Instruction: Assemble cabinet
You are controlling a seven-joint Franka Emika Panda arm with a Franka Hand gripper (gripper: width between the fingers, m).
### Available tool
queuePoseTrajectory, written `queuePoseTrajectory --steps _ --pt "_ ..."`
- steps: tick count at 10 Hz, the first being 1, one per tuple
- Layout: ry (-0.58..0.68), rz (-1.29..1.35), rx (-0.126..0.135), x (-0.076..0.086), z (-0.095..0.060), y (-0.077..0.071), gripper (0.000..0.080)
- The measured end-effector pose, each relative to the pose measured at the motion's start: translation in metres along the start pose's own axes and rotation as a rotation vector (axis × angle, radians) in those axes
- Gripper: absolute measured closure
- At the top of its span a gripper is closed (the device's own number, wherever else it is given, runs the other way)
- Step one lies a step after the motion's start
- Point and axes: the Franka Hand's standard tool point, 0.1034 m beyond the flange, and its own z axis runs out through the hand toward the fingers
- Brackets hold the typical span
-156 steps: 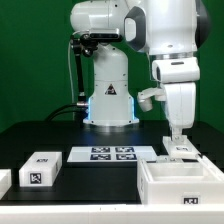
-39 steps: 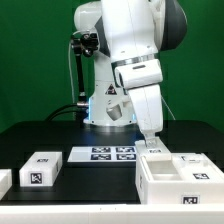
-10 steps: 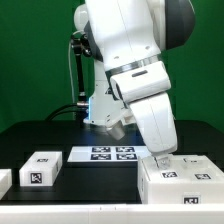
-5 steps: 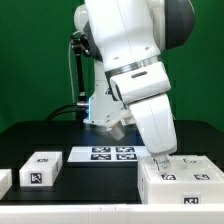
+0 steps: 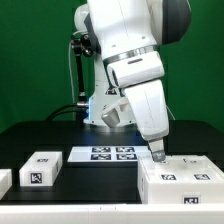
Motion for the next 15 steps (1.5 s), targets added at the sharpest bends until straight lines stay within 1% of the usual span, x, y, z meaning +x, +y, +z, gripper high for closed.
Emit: queuePoseTrajectory --steps 3,4,5,6,7,8,9,10,12,13,15 --pt "0.001 0.002 0.002 -0.001 0.001 -0.001 0.0151" --pt "-0.001 0.015 -0.002 0.0 0.0 -0.002 0.0151" --pt "-0.011 0.042 -0.013 0.003 -0.004 -0.008 0.0151" --pt "-0.022 0.055 -0.017 0.006 -0.006 -0.019 0.0151" --pt "-0.027 0.088 -0.023 0.016 -0.007 -0.029 0.0151" --pt "-0.021 0.148 -0.05 0.032 -0.007 -0.03 0.0151" --pt "-0.014 0.184 -0.066 0.051 -0.004 -0.032 0.0151" --pt "-0.011 0.213 -0.068 0.059 -0.004 -0.031 0.0151" --pt "-0.01 0.218 -0.067 0.057 -0.003 -0.031 0.0151" --pt "-0.008 0.255 -0.072 0.054 -0.004 -0.031 0.0151" --pt "-0.012 0.465 -0.124 0.031 -0.012 -0.034 0.0151"
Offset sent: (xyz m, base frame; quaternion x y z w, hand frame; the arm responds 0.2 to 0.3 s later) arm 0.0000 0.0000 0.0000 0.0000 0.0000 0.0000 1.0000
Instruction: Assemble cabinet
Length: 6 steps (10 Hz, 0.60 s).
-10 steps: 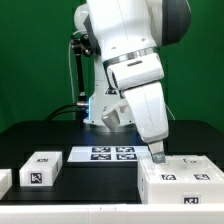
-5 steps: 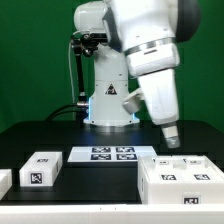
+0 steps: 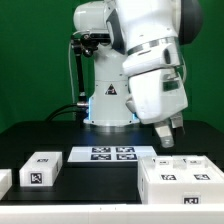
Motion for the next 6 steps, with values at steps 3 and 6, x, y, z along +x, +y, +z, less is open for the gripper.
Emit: queuePoseTrajectory --steps 3,6 --pt "0.069 0.389 -0.102 0.0 -0.012 -0.029 0.0151" --pt "0.082 0.612 -0.093 -0.001 -0.011 -0.027 0.0151"
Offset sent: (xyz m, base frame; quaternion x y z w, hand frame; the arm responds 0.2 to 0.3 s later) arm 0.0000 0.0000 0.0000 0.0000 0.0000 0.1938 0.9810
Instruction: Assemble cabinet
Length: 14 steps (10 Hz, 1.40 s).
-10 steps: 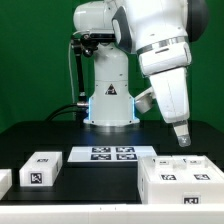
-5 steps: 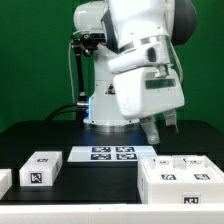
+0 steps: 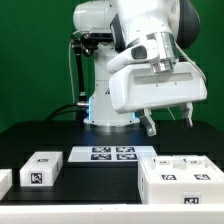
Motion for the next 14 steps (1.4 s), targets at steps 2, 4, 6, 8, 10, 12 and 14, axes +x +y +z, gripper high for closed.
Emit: queuePoseTrajectory --steps 2,4,6,8,10,12,14 --pt "-0.008 0.171 0.003 0.0 0.001 0.002 0.0151" --pt "-0.007 0.449 -0.001 0.01 0.002 -0.007 0.0151" --pt "-0.002 0.605 -0.02 0.009 0.01 -0.028 0.0151" --pt "-0.004 0.606 -0.03 0.007 0.01 -0.021 0.0151" --pt "-0.009 0.588 -0.032 0.003 0.013 -0.019 0.0151" --pt "-0.013 0.532 -0.063 -0.018 0.027 0.004 0.0151" --pt "0.038 0.434 -0.09 -0.018 0.027 0.001 0.0151"
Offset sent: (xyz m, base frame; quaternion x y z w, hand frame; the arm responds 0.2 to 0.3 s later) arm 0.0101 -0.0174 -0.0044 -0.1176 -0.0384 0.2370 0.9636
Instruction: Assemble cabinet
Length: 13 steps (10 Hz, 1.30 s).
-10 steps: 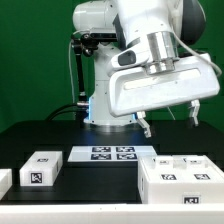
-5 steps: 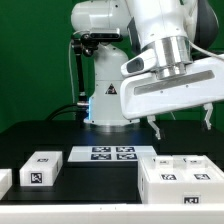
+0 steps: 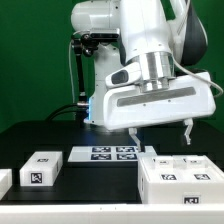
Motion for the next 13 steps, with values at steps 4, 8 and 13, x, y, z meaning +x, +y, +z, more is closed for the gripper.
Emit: queuePoseTrajectory --steps 4,8,13 --pt "0.062 0.006 -0.014 -0.019 0.015 0.006 0.0151" --pt "0.002 -0.097 -0.009 -0.02 0.025 -0.006 0.0151" --pt "0.009 -0.116 -0.018 -0.017 0.028 -0.007 0.0151"
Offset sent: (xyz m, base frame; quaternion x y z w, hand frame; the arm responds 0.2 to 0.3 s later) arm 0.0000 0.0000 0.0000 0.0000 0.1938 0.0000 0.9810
